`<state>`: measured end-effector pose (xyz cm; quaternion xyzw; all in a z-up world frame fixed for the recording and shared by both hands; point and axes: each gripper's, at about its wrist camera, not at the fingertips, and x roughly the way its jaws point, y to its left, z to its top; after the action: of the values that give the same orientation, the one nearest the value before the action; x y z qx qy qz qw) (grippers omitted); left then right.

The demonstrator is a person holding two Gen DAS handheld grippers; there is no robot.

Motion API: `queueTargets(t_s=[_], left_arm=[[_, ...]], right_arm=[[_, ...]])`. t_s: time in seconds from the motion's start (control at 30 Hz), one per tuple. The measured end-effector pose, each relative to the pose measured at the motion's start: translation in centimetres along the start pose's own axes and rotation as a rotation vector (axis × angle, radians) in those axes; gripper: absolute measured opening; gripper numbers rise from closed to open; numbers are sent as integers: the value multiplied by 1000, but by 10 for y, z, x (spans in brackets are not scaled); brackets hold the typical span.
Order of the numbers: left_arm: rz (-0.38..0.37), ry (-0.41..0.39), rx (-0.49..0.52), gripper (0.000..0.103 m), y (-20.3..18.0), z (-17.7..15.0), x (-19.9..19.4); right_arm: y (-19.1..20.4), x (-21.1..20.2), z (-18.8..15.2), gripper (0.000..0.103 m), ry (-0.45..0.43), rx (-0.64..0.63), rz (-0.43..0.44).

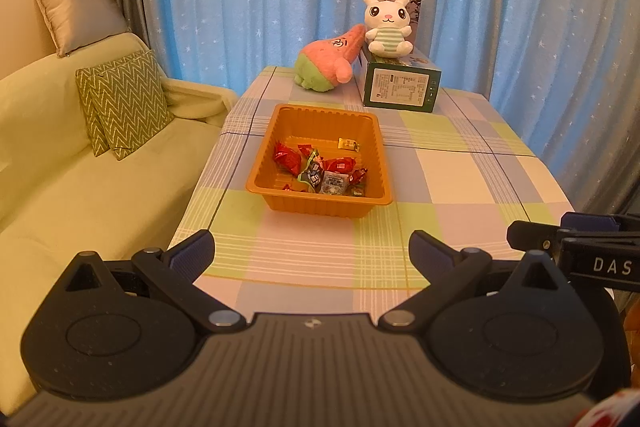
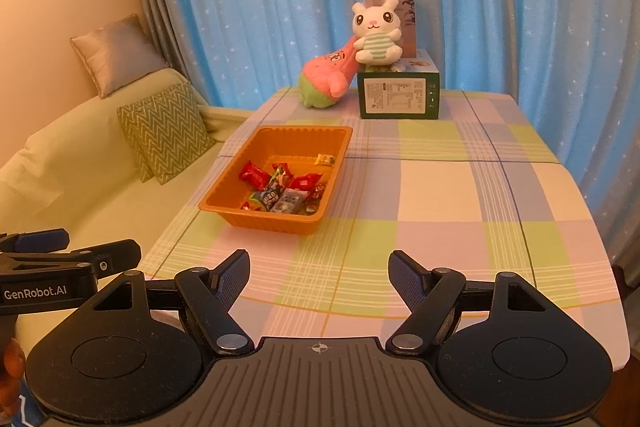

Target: Organize snacks

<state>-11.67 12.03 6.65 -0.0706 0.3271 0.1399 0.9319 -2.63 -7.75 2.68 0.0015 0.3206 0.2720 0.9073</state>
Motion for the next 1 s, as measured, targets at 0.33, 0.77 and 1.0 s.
queueTargets(t_s=[0.33,0.77,1.0], left_arm=[[-2,3,-2,103,-2,-3,1],[-3,5,-4,103,-1,-7,3],[-4,6,-5,103,-1,-7,3]], right_arm=[[0,1,0,76,3,0,-1],[-2,2,-2,76,6,-2,0],[-2,3,-2,76,7,-2,-1]])
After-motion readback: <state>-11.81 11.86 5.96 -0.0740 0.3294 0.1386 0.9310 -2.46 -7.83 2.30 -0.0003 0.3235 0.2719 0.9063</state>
